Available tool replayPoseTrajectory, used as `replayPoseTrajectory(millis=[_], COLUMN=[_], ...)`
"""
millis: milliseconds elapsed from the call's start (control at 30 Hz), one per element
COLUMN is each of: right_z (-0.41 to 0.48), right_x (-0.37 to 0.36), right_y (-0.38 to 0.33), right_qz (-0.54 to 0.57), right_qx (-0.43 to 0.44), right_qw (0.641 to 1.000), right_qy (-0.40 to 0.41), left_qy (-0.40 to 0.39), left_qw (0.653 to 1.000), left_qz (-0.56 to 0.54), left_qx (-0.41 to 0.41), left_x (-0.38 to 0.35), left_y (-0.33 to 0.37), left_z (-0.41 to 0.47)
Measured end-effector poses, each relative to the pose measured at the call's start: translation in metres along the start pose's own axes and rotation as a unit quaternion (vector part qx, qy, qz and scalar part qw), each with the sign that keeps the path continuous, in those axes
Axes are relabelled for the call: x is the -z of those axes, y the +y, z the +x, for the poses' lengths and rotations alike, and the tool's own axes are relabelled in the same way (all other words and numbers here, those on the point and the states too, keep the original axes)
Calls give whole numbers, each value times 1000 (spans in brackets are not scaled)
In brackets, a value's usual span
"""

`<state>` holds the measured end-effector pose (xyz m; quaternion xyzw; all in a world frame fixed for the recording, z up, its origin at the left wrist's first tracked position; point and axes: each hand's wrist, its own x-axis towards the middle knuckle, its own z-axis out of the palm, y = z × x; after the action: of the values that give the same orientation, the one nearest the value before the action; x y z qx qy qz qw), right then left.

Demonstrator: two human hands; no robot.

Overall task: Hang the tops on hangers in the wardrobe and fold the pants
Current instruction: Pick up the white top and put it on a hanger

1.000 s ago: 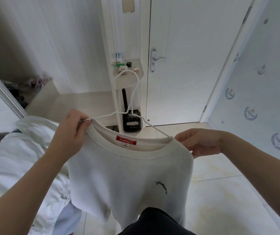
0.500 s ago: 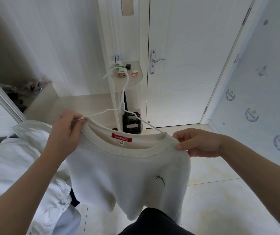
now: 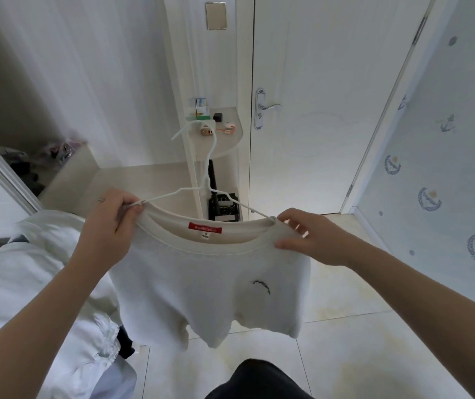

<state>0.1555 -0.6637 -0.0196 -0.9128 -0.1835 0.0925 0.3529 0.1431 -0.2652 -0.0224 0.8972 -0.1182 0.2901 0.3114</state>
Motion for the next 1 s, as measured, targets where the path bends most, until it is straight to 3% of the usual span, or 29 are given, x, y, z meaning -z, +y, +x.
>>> replayPoseTrajectory(millis=[200, 333, 533, 633, 800, 1000], right_z=[52, 86, 157, 200, 271, 361], right_x=[18, 26, 39, 42, 55, 68], right_y=[-66, -123, -205, -240, -311, -402], right_qz=[39, 88, 286, 303, 307, 309], right_qx=[84, 135, 125, 141, 172, 240], right_qw=[995, 987, 948, 937, 924, 897], right_qy=[-41, -16, 57, 100, 149, 204], left_qy=[46, 78, 105, 110, 130, 93], left_qw=[998, 995, 989, 986, 988, 981], left_qz=[18, 43, 39, 23, -66, -151], left_qx=[28, 40, 95, 125, 51, -74], left_x=[17, 32, 60, 81, 124, 183], left_y=[-22, -46, -83, -93, -90, -84], left_z=[45, 106, 213, 260, 308, 343])
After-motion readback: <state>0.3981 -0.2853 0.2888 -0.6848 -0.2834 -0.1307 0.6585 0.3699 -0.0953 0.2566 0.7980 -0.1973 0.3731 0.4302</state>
